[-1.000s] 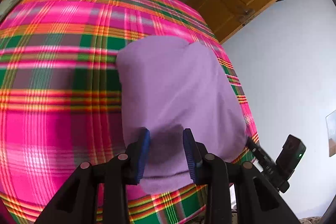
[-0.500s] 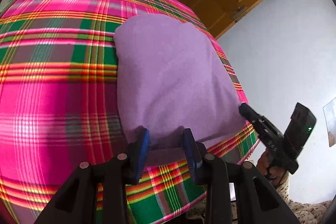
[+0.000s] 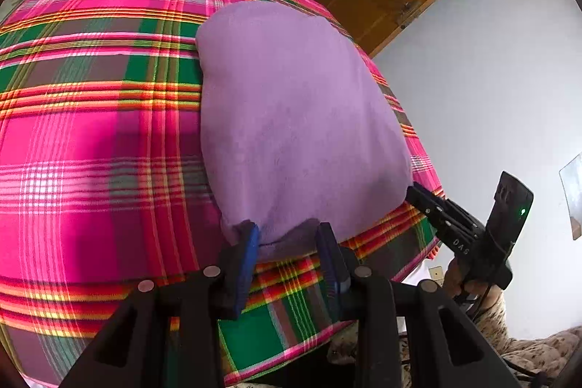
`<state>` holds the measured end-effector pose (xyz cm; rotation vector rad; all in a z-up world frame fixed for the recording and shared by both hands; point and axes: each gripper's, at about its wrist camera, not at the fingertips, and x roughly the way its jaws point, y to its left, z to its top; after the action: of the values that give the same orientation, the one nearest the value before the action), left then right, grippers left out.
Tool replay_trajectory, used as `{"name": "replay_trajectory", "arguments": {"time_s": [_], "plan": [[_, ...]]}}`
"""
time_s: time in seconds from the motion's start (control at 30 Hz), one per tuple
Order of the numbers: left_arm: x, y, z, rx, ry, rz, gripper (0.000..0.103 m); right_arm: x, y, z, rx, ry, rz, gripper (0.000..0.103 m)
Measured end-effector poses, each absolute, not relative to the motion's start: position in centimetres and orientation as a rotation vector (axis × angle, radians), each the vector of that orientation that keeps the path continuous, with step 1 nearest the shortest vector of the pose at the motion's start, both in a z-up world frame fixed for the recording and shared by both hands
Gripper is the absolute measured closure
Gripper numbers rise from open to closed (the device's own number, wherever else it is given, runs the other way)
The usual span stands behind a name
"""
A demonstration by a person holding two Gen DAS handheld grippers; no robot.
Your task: Fold clothes
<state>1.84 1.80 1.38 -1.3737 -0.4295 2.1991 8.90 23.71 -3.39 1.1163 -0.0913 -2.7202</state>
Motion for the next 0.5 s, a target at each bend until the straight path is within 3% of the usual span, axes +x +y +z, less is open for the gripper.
{"name": "replay_trajectory", "arguments": {"time_s": [0.23,0.5], "plan": [[2.5,1.3,0.6,-1.42,-0.395,2.194,0.071,9.1,24.0,-2.0,1.076,-0.062,-2.729,0.076],[2.5,2.5,1.9,-1.403,-0.227,2.346,0.071,8.7,24.0,-0.3,1.043,-0.014,-2.743,0.076]]}}
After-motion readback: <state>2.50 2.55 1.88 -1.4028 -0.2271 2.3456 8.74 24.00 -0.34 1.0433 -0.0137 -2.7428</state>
